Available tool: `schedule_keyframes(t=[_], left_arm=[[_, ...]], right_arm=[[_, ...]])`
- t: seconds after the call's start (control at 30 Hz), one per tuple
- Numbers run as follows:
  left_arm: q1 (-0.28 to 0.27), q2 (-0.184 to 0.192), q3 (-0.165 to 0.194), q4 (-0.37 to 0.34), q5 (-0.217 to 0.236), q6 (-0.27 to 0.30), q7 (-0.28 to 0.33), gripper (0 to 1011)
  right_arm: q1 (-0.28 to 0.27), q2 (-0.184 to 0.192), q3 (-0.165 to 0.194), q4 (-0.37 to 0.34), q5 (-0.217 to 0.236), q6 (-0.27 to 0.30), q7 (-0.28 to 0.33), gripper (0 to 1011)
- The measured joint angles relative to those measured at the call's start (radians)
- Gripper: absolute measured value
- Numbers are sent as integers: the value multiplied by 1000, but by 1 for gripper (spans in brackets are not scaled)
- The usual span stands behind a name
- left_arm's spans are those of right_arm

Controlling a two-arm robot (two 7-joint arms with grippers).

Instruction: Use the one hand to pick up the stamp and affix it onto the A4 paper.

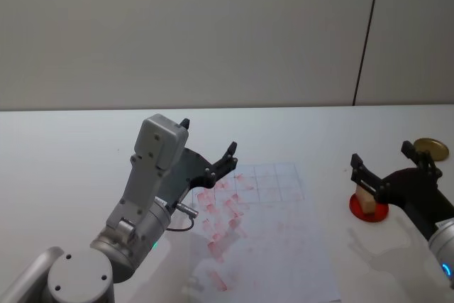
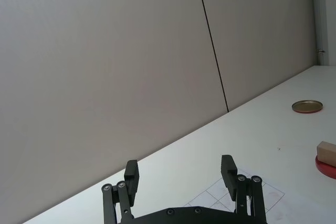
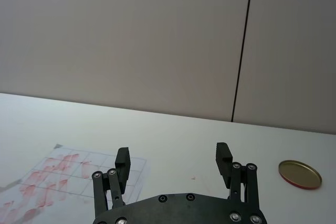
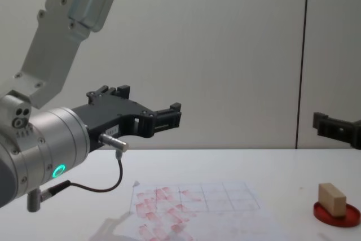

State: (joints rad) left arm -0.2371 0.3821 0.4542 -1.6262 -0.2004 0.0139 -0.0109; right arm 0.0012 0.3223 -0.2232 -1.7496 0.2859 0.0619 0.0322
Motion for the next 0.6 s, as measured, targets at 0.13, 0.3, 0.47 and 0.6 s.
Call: schedule_keyframes(t=[0.13,0.3,0.47,0.6], left_arm=[[0,0,0,0,0,0,0,993],[0,0,0,0,0,0,0,993],[0,0,0,0,0,0,0,993],[0,0,0,0,0,0,0,993]], right_arm=[[10,-11,1,9,-4,22,-29,1001],[28,-29,1,23,-5,61,-66,1001],[44,-46,1,35,-3,107,-94,1001],[60,-64,-1,48,2,160,-116,1001]])
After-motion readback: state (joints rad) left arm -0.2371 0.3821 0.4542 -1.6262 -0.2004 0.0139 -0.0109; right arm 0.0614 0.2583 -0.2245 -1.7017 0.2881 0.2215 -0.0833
